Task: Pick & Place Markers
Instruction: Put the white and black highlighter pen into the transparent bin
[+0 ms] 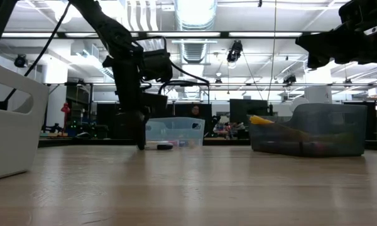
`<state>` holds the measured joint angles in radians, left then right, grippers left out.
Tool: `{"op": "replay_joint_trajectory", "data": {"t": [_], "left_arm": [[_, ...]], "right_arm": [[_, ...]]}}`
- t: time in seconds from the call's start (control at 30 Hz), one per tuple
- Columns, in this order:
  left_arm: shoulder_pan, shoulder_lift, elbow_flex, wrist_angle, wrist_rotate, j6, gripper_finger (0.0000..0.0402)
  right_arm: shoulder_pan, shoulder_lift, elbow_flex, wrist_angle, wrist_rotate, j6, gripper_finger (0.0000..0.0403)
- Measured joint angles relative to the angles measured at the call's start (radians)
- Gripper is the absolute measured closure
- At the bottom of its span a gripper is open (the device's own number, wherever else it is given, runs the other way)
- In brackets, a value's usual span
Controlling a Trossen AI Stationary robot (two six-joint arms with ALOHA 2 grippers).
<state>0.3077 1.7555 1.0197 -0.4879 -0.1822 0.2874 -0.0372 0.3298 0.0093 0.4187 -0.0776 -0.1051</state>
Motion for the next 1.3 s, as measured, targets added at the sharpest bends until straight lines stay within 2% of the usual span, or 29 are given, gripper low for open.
{"op": "replay_joint_trajectory", "data": {"t": [0.33, 0.63, 0.73, 0.83, 0.9, 1.1, 1.2, 1.3], "left_arm": [[-0.016, -0.058, 0.107, -0.193, 0.0, -0.002, 0.0398], [-0.016, -0.134, 0.21, -0.226, -0.003, -0.014, 0.04], [-0.016, -0.14, 0.23, -0.219, 0.061, -0.106, 0.04], [-0.027, -0.135, 0.221, -0.187, 0.176, -0.191, 0.0399], [-0.052, -0.135, 0.215, -0.179, 0.224, -0.19, 0.0387], [-0.112, -0.121, 0.214, -0.137, 0.227, -0.223, 0.0308], [-0.124, -0.105, 0.214, -0.093, 0.197, -0.376, 0.0261], [-0.126, -0.079, 0.214, -0.089, 0.153, -0.54, 0.0232]], "right_arm": [[0.0, 0.0, 0.0, 0.0, 0.0, 0.0, 0.0394], [0.0, 0.0, 0.0, -0.001, 0.0, 0.0, 0.0394], [0.0, 0.0, 0.0, -0.002, 0.0, -0.001, 0.0394], [0.0, 0.0, 0.0, -0.002, 0.0, -0.002, 0.0394], [0.0, 0.0, 0.0, -0.004, 0.0, 0.0, 0.0394], [0.0, 0.0, 0.0, -0.004, 0.0, -0.002, 0.0394], [0.0, 0.0, 0.0, -0.003, 0.0, 0.0, 0.0394], [0.0, 0.0, 0.0, -0.004, 0.0, -0.001, 0.0394]]}}
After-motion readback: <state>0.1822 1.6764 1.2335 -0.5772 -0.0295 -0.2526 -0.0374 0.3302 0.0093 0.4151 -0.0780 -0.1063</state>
